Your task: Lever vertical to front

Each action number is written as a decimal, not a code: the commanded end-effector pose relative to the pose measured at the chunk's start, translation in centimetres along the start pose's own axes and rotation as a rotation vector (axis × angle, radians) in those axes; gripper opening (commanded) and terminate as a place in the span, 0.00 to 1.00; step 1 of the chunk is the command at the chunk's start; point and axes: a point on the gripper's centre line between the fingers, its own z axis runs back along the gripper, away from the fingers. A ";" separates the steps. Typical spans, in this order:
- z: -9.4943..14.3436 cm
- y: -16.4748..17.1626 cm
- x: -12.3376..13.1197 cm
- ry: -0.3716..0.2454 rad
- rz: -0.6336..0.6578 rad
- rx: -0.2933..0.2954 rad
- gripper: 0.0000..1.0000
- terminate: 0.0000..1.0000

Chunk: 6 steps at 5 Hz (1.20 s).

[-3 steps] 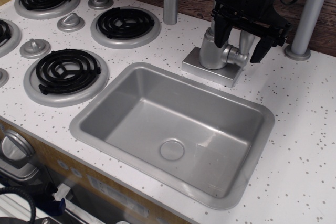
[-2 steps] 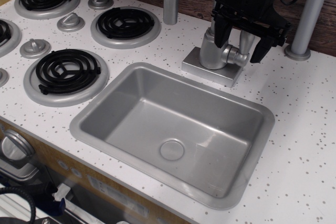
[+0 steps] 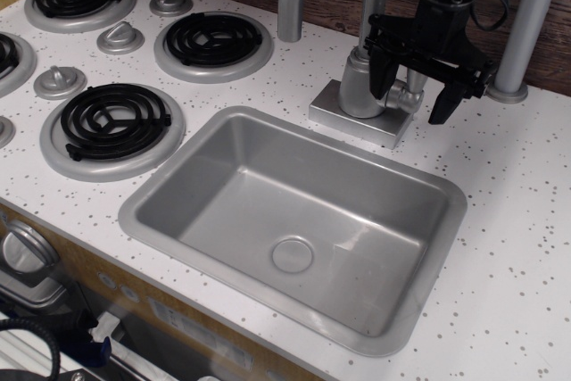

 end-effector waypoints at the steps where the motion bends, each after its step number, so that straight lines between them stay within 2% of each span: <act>1: 3.9 0.3 2.0 -0.194 -0.014 0.009 1.00 0.00; 3: 4.3 0.2 3.2 -0.280 -0.032 0.042 1.00 0.00; 4: 4.3 0.1 3.6 -0.297 -0.047 0.052 1.00 0.00; 5: 4.2 0.1 3.7 -0.294 -0.042 0.060 0.00 0.00; 6: 3.9 0.2 3.1 -0.262 -0.025 0.059 0.00 0.00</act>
